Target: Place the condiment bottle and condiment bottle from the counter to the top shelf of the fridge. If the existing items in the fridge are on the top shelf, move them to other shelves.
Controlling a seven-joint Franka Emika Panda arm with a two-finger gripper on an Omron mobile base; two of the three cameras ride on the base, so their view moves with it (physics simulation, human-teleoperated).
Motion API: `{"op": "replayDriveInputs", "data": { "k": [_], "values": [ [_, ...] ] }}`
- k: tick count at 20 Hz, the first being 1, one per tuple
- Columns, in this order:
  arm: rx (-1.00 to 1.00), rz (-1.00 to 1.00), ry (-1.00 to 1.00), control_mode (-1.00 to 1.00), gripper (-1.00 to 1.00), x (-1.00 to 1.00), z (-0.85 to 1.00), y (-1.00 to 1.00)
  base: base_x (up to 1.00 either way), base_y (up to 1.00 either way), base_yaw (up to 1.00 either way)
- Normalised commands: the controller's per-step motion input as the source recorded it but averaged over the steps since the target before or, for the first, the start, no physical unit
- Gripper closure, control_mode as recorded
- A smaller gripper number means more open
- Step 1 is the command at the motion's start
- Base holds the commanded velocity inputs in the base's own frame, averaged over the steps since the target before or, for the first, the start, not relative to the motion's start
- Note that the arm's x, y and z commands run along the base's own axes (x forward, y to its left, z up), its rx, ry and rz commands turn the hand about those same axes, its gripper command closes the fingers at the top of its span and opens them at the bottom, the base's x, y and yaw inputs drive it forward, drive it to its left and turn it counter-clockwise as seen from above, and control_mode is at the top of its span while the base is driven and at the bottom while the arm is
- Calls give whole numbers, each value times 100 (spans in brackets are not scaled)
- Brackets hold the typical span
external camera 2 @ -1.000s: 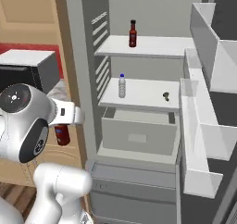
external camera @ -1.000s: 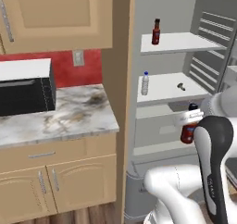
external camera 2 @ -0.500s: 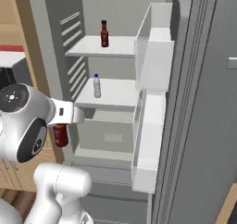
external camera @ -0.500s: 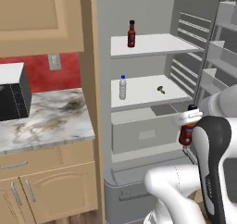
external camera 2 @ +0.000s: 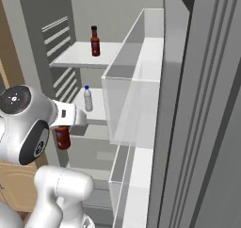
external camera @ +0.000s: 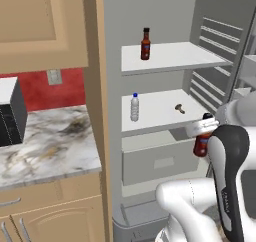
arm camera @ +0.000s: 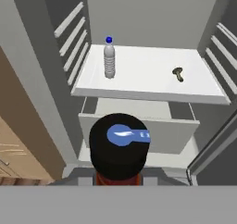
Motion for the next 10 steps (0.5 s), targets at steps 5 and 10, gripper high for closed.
{"op": "replayDriveInputs", "data": {
  "k": [5,10],
  "values": [
    [0,-2,-39,-100,100,37,89,0,0,0,0],
    [0,-7,-37,-100,100,46,100,-20,0,0,0]
  ]
}}
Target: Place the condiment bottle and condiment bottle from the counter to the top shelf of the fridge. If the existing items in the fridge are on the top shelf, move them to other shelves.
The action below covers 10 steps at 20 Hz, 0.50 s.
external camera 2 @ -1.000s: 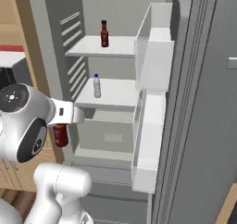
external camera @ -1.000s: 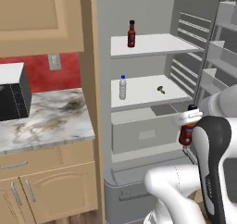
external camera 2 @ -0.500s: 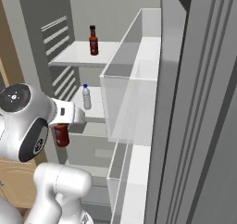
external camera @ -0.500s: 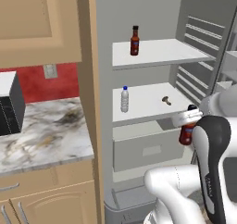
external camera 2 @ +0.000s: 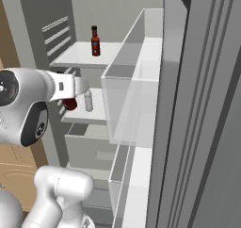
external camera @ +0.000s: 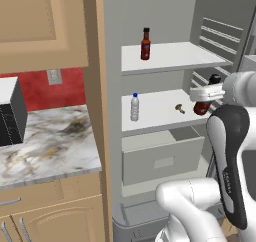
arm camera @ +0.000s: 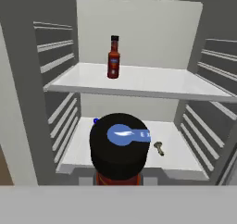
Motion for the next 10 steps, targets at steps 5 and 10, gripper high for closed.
{"op": "replayDriveInputs", "data": {
  "k": [5,10],
  "values": [
    [0,-9,-21,-100,100,71,91,-45,0,0,0],
    [0,-3,-4,-100,100,96,70,-30,0,0,0]
  ]
}}
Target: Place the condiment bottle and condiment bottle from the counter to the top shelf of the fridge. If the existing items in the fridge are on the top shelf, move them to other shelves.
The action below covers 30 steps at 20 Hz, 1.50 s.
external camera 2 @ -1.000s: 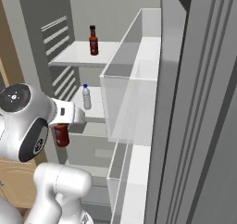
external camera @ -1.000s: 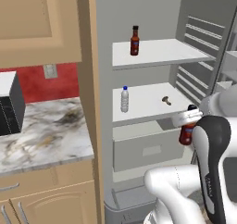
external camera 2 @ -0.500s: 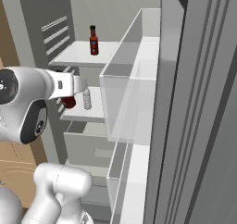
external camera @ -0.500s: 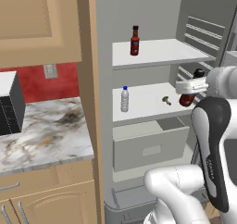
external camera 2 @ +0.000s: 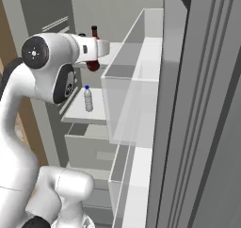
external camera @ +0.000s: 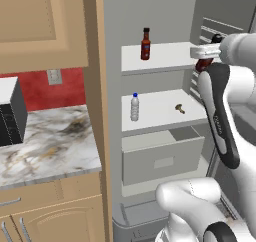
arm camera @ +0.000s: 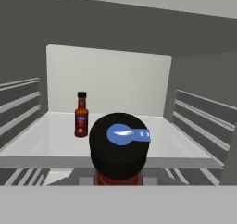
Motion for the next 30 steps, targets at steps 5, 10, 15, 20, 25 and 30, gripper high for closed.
{"op": "replayDriveInputs", "data": {
  "k": [5,10,15,20,25,30],
  "values": [
    [0,0,1,-100,100,99,2,-2,0,0,0],
    [0,0,2,-100,100,100,-21,0,0,0,0],
    [0,0,4,-100,100,97,-37,0,0,0,0],
    [0,0,3,-100,100,97,-28,-1,0,0,0],
    [0,0,7,-100,100,72,-23,-16,0,0,0],
    [0,0,7,-100,100,48,-25,-21,0,0,0]
  ]
}}
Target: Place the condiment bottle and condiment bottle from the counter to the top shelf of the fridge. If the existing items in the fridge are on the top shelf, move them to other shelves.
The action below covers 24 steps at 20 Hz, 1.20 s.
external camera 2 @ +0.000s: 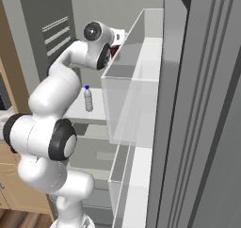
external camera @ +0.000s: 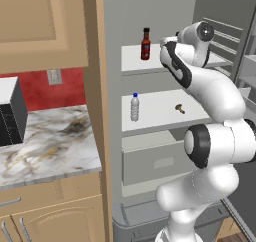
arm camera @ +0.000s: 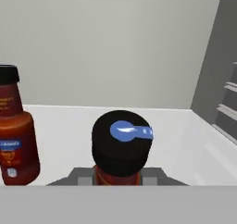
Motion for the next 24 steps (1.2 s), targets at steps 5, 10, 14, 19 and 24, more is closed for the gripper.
{"op": "replayDriveInputs", "data": {
  "k": [5,10,14,19,24],
  "values": [
    [0,0,1,-100,-100,31,-15,-4,0,0,0],
    [0,0,0,-100,-100,4,-2,0,0,0,0],
    [0,0,0,-100,-100,0,0,0,0,0,0],
    [0,0,-2,-100,-100,2,0,0,0,0,0],
    [0,-1,-4,-100,-100,13,0,0,0,0,0]
  ]
}}
